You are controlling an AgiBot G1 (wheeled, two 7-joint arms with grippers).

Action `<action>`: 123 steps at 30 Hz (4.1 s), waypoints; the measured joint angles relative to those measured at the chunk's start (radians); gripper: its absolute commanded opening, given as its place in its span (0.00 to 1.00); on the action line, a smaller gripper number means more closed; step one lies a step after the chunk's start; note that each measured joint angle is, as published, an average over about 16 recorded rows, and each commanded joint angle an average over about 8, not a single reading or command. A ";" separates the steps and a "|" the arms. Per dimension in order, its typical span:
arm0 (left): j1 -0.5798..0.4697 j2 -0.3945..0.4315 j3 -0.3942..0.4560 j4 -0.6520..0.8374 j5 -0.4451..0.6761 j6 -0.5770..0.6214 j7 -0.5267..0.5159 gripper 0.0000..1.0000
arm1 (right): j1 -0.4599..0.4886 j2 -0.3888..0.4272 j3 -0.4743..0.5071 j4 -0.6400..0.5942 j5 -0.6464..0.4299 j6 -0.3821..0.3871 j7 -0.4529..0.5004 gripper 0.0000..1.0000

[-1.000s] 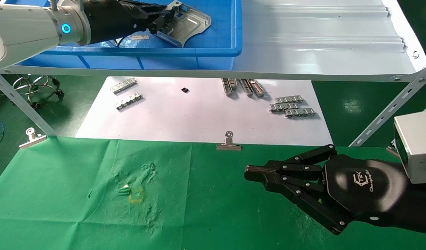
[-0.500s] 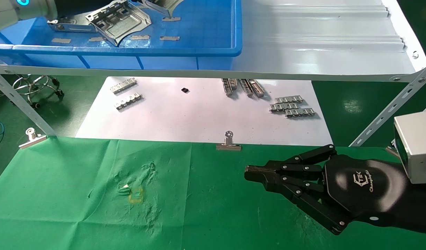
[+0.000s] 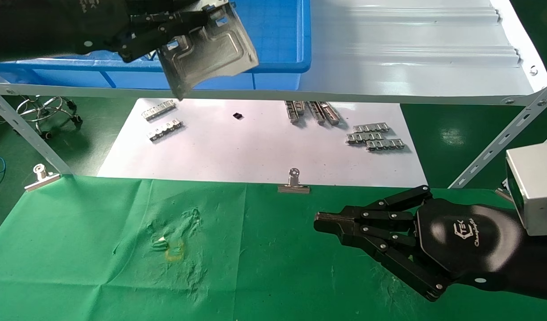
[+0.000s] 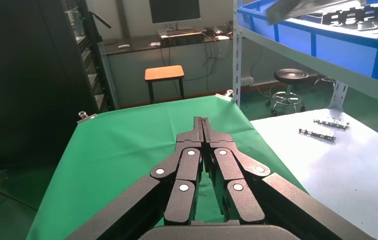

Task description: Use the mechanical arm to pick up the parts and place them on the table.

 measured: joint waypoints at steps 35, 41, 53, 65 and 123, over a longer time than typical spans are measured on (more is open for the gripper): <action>0.335 -0.204 0.496 -0.297 -0.134 0.047 0.305 0.00 | 0.000 0.000 0.000 0.000 0.000 0.000 0.000 0.00; 0.339 -0.155 0.518 -0.188 -0.111 0.021 0.368 0.00 | 0.000 0.000 0.000 0.000 0.000 0.000 0.000 0.00; 0.338 -0.087 0.522 -0.027 -0.101 -0.032 0.473 0.94 | 0.000 0.000 0.000 0.000 0.000 0.000 0.000 0.00; 0.338 -0.064 0.511 0.043 -0.115 -0.031 0.552 1.00 | 0.000 0.000 0.000 0.000 0.000 0.000 0.000 0.00; 0.779 -0.322 -0.018 -0.810 -0.394 0.009 -0.278 1.00 | 0.000 0.000 0.000 0.000 0.000 0.000 0.000 1.00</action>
